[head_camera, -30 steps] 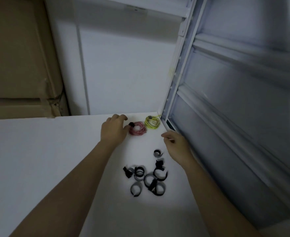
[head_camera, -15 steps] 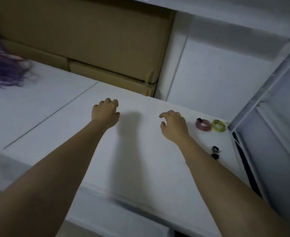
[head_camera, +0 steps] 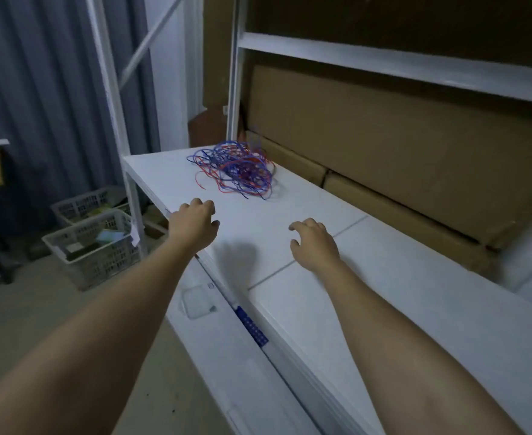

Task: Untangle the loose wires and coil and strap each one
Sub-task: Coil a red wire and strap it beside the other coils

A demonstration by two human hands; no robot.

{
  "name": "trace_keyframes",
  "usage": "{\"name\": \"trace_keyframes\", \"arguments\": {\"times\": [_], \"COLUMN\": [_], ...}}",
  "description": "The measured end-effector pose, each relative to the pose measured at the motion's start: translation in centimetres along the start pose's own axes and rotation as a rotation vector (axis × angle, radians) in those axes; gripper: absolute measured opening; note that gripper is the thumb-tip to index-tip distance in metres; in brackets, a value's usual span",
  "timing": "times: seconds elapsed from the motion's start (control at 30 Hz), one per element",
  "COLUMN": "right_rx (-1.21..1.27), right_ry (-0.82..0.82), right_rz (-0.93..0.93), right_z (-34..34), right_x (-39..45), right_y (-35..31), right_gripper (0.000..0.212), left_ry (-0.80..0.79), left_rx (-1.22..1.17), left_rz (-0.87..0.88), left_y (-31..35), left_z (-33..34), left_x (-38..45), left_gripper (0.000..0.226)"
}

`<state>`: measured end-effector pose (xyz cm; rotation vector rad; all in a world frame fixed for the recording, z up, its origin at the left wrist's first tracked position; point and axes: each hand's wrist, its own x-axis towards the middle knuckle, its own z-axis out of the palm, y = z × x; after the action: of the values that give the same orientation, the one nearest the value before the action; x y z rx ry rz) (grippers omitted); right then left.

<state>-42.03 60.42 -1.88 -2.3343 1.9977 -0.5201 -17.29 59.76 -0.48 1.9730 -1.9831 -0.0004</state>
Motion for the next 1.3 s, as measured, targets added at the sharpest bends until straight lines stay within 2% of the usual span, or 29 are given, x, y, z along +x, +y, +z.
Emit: {"name": "trace_keyframes", "arguments": {"times": [0.2,0.4,0.6,0.8,0.9,0.97,1.03,1.13,1.23,1.3], "right_rx": [0.096,0.123,-0.047,-0.354,-0.231,-0.133,-0.134,-0.143,-0.049,0.072], "right_ry": [0.054,0.091,0.053,-0.047,-0.009,0.112,0.226,0.217,0.245,0.276], "right_rz": [-0.003,-0.052,-0.153,-0.324,-0.248,-0.18,-0.119,-0.004,0.078,0.132], "right_z": [3.6,6.4,10.1,16.1,16.9,16.7,16.4,16.1,15.4,15.3], "right_x": [12.1,22.0,28.8,33.3,35.1,36.0,37.1,38.6,39.9,40.1], "right_y": [-9.0,-15.7,-18.7,-18.6,-17.8,-17.9,-18.9,-20.9,-22.0,-22.9], "right_gripper": [0.036,0.039,0.036,0.037,0.026,0.02,0.016,0.016,0.016,0.017], "left_ry": [0.048,0.052,0.022,-0.066,-0.128,-0.174,-0.231,-0.322,-0.413,-0.501], "left_rx": [0.009,0.006,-0.032,-0.054,-0.17,-0.262,-0.369,-0.534,-0.718,-0.911], "left_rz": [-0.024,0.068,0.192,0.326,0.379,0.435,0.487,0.569,0.681,0.67], "left_y": [-10.4,-16.1,-18.2,-19.7,-20.7,-21.2,-21.6,-22.3,-23.1,-23.7], "left_z": [-2.5,-3.9,-1.5,2.7,4.7,6.1,7.0,7.1,6.8,6.4], "left_x": [9.7,19.2,26.7,33.5,35.6,36.4,37.2,38.5,40.5,41.9], "left_gripper": [0.041,0.041,0.038,0.038,0.031,0.028,0.036,0.038,0.019,0.016]}}
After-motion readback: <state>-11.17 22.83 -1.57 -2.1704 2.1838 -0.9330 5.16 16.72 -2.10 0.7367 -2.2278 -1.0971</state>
